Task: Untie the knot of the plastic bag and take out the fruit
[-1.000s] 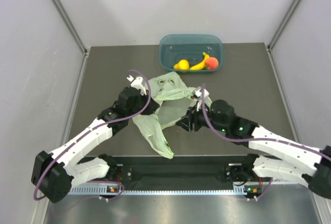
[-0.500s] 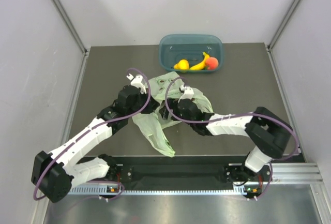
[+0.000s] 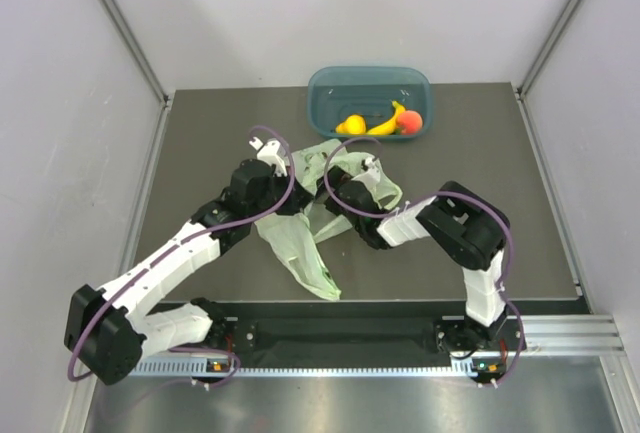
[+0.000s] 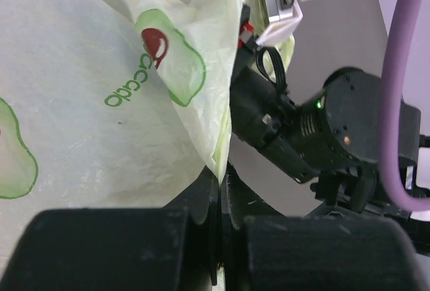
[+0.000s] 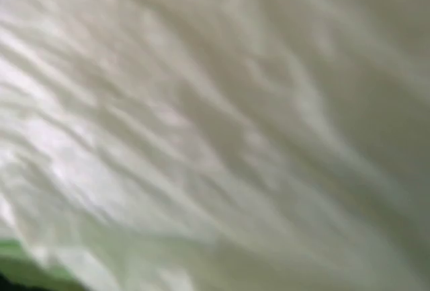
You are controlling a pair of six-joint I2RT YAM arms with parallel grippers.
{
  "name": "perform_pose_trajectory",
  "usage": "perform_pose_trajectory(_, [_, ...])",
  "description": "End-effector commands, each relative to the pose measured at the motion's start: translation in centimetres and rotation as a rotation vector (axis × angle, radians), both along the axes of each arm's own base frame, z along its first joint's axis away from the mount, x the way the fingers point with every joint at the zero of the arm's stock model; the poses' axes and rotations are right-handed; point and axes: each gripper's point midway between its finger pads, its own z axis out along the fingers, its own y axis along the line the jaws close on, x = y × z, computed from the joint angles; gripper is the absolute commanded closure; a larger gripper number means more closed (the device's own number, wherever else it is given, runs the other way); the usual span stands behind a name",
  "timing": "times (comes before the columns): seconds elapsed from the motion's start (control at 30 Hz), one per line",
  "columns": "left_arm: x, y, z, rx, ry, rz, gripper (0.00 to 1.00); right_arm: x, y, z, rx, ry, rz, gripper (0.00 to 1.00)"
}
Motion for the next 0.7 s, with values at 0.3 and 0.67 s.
perform_pose_trajectory(0.3, [-0.6,-1.2,0.3,-0.071,-0.021,-0.062,1.00,5.3,2.3,0.5,0.115,0.090,-0.034,0.09])
perform_pose_trajectory(0.67, [-0.9,-0.7,-1.0,-0.052,-0.014,-0.050,1.00,2.5,0.4,-0.7,0.036,0.105,0.073,0.94])
